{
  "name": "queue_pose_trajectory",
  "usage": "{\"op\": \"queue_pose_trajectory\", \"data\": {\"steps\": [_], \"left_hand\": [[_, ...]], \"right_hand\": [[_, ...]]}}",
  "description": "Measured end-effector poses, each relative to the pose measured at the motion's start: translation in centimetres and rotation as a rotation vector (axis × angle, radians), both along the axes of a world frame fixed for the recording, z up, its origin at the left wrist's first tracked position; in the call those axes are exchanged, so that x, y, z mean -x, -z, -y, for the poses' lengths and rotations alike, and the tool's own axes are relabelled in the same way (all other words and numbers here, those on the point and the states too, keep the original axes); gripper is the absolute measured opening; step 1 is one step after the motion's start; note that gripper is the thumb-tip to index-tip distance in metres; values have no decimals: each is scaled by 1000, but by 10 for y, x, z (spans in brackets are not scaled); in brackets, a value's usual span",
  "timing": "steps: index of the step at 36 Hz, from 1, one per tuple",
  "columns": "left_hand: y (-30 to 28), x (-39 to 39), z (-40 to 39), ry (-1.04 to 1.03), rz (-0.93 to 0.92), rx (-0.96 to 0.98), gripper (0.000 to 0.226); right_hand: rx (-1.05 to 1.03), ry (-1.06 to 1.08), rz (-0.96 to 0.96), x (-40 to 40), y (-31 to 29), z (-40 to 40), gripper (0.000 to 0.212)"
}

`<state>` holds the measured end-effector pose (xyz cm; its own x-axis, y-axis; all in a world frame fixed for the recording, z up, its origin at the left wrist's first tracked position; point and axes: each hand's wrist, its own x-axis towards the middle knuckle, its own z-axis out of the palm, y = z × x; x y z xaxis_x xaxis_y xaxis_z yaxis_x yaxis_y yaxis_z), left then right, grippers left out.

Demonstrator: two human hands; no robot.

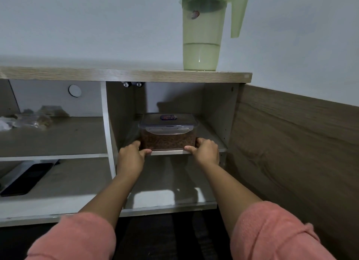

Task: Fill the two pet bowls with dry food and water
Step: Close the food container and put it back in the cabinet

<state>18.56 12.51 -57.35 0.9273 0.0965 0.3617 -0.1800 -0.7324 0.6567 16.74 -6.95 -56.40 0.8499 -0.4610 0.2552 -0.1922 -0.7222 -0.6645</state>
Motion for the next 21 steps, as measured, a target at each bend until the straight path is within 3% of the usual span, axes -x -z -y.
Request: {"op": "queue_pose_trajectory", "data": {"steps": [14, 21], "left_hand": [[8, 8, 0, 94, -74, 37, 45], [-19, 48, -10, 154, -354, -120, 74]], "right_hand": [[-50, -119, -48, 17, -3, 3, 46], [-134, -33, -247, 52, -33, -6, 60]]}}
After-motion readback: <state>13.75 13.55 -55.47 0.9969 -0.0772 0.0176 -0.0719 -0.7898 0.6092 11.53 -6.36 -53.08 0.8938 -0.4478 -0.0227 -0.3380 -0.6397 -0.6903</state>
